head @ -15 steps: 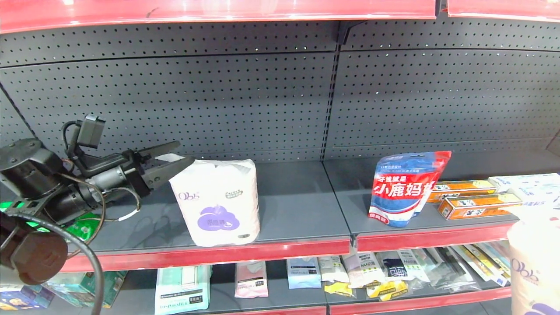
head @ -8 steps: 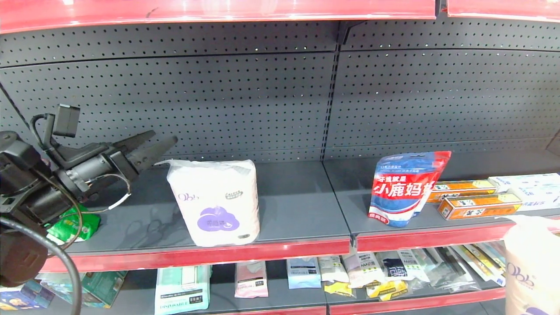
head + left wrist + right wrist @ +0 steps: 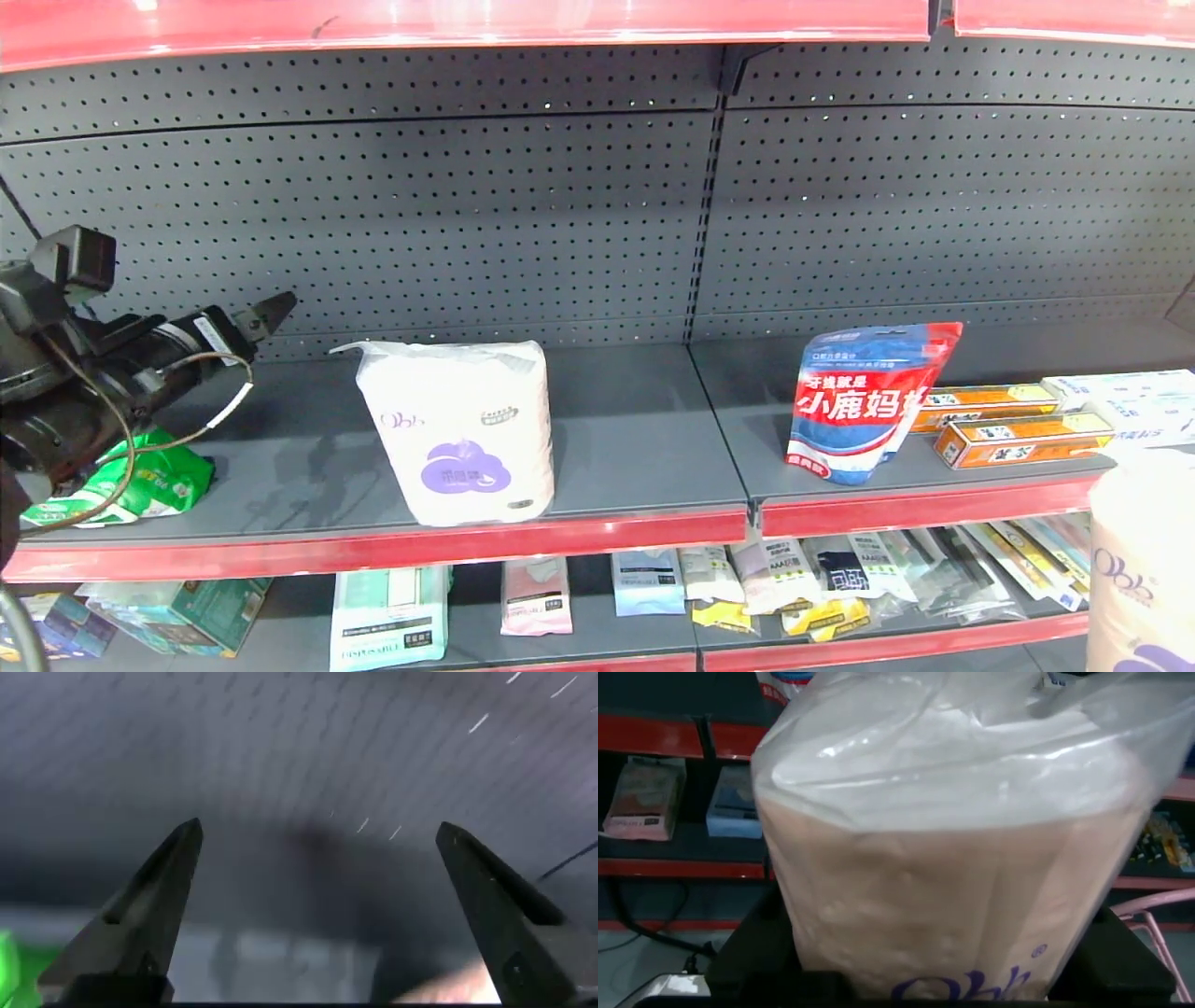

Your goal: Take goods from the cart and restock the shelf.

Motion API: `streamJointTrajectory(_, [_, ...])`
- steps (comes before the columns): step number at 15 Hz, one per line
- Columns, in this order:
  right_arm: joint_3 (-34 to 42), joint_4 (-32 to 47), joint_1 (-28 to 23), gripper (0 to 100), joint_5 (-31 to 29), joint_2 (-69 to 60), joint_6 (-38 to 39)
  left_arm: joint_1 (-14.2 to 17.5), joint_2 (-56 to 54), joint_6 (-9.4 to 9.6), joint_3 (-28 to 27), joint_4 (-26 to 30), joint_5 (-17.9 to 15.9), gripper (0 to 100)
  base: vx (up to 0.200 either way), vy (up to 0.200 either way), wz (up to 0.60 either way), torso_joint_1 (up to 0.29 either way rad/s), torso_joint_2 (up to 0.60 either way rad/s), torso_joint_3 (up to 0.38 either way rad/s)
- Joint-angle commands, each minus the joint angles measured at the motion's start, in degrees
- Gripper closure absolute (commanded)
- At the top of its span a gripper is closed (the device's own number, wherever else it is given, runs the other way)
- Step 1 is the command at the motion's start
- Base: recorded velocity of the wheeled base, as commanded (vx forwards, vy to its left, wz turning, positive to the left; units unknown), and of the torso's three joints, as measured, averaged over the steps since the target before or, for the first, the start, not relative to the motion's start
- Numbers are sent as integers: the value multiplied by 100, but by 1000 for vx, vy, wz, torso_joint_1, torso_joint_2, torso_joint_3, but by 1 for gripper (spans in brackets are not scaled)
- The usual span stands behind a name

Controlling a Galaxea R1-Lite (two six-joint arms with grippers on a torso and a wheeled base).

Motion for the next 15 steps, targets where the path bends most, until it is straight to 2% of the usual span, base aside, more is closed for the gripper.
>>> streamJointTrajectory(1, [-207,-14,0,100,-13,3,-10,-12,-1791,394,-100,2317,343,0,0,0,0,0,0,0])
streamJointTrajectory(2, [-286,-5,0,100,13,-6,-18,-39,-2459,500,-100,3390,237,0,0,0,0,0,0,0])
streamJointTrajectory(3, [-286,-5,0,100,13,-6,-18,-39,-2459,500,-100,3390,237,0,0,0,0,0,0,0])
streamJointTrajectory(4, [-348,-14,62,100,136,-32,-18,-170,-3611,561,243,4023,-545,0,0,0,0,0,0,0])
streamJointTrajectory(5, [-374,-5,123,100,241,-32,-18,-179,-4006,746,489,4049,-870,0,0,0,0,0,0,0])
streamJointTrajectory(6, [-497,3,185,100,321,38,-71,-170,-4402,1098,797,4102,-1037,0,0,0,0,0,0,0])
streamJointTrajectory(7, [-611,-5,246,100,329,231,-265,-179,-4832,1458,1104,4251,-1055,0,0,0,0,0,0,0])
streamJointTrajectory(8, [-673,-14,264,100,303,398,-467,-197,-5245,1678,1289,4480,-1090,0,0,0,0,0,0,0])
streamJointTrajectory(10, [-787,-14,290,100,356,495,-695,-311,-5940,1730,1482,5060,-1143,0,0,0,0,0,0,0])
streamJointTrajectory(15, [-954,-23,413,100,461,706,-704,-417,-7135,1792,1509,6431,-1143,0,0,0,0,0,0,0])
